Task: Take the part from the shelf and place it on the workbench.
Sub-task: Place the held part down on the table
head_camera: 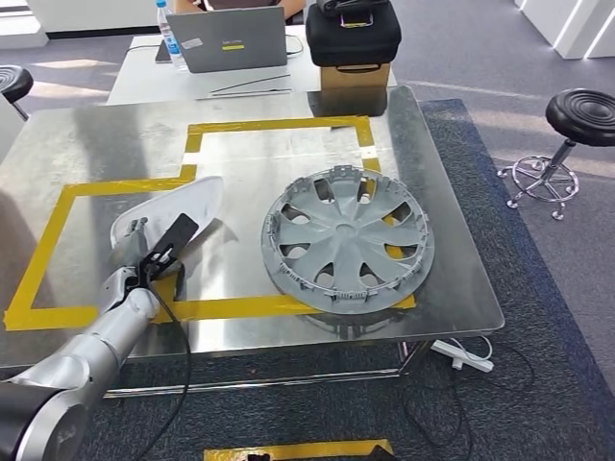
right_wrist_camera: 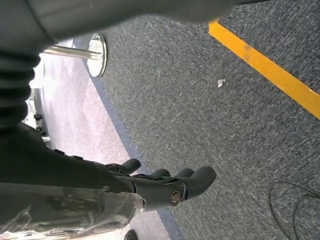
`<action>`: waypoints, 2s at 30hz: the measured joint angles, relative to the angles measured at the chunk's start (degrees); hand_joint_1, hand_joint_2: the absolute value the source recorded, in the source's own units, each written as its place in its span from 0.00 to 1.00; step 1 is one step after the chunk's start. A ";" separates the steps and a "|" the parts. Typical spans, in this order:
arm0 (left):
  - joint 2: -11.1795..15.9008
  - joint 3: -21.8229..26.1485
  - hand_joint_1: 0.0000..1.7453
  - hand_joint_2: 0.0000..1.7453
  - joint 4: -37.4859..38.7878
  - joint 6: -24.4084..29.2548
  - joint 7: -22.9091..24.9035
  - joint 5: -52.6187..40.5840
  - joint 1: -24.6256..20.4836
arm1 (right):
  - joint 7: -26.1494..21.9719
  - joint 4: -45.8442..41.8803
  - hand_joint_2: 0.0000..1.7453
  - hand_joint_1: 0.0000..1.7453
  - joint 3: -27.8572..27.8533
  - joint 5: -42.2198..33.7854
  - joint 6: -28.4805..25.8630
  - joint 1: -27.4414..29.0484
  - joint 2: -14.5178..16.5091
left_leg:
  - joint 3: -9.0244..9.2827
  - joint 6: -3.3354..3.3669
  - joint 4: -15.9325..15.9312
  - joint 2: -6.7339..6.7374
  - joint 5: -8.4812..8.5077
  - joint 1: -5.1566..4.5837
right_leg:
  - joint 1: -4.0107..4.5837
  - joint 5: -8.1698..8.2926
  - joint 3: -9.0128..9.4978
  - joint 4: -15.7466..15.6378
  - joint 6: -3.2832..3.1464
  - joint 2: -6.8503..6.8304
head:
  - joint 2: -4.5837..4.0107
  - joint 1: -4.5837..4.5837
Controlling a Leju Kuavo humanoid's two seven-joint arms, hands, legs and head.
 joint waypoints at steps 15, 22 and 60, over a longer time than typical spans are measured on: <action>-2.27 9.64 0.00 1.00 -1.90 3.94 -12.86 8.92 -0.61 | -0.06 0.00 0.00 0.00 -0.07 0.22 -0.08 0.26 -0.06 | 7.34 2.81 -14.69 -0.03 5.46 0.03 | 0.16 -6.34 -7.94 15.64 2.73 -0.18 | 0.00 0.59; -3.76 14.06 0.00 0.25 -4.93 3.92 -25.17 17.53 -0.19 | -0.29 0.00 0.00 0.00 -0.15 -0.22 -0.54 0.44 -0.14 | 7.48 1.19 -14.77 -0.13 5.36 -0.19 | 0.41 0.11 -0.62 0.21 1.30 -0.01 | 0.00 0.48; -13.52 -5.52 0.00 0.00 -75.28 -29.38 -42.03 62.29 39.90 | -1.91 0.00 0.00 0.00 -2.67 -3.07 -4.23 4.44 -0.50 | 3.79 0.60 -4.63 0.02 -1.47 -0.25 | 0.25 -0.90 0.79 -0.22 0.28 -0.09 | 0.00 0.43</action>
